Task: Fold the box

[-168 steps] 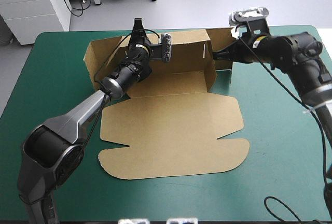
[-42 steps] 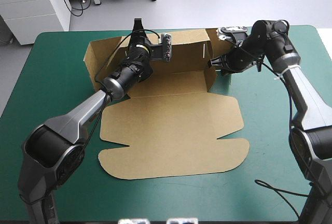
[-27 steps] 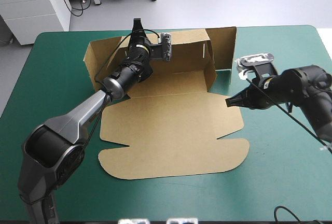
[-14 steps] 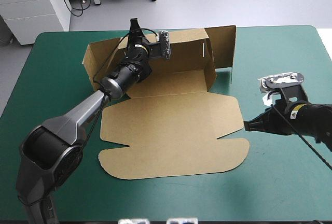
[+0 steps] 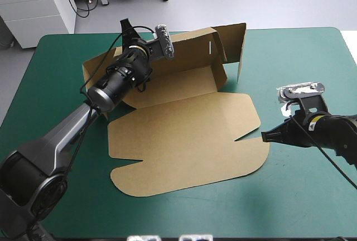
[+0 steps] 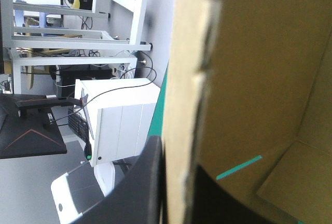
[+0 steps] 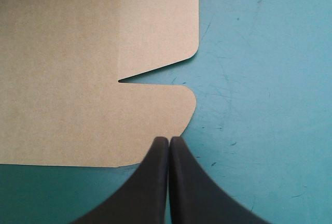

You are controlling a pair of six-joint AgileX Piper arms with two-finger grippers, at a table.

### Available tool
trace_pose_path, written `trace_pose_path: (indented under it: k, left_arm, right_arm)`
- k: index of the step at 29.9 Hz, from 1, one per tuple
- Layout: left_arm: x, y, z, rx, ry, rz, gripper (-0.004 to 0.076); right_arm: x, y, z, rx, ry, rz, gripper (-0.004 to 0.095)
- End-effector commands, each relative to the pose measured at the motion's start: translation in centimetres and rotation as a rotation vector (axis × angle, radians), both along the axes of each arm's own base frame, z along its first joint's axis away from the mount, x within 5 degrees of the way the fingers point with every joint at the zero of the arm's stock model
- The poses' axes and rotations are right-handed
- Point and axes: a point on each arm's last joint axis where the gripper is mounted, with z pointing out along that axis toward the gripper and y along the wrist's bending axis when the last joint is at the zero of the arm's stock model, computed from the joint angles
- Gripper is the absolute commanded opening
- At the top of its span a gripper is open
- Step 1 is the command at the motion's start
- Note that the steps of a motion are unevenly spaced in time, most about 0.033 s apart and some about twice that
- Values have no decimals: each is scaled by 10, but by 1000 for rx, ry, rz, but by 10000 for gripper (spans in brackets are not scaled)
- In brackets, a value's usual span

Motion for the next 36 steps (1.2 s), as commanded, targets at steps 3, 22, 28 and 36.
trace_pose_path:
  k: [3,22,28,36]
  left_arm:
    - [-40,-10,54,-53,-120,-103,-8]
    - [-135,7,103,42,1,-275,-8]
    - [-149,15,105,15,113,-294,-8]
    - [-144,3,94,11,165,-321,-8]
  right_arm:
    - [-1,1,13,39,-82,2,-4]
    - [-11,-2,25,80,-181,-14,-4]
    - [-10,-1,27,94,-200,-21,-4]
    - [-10,0,27,115,-200,-18,-4]
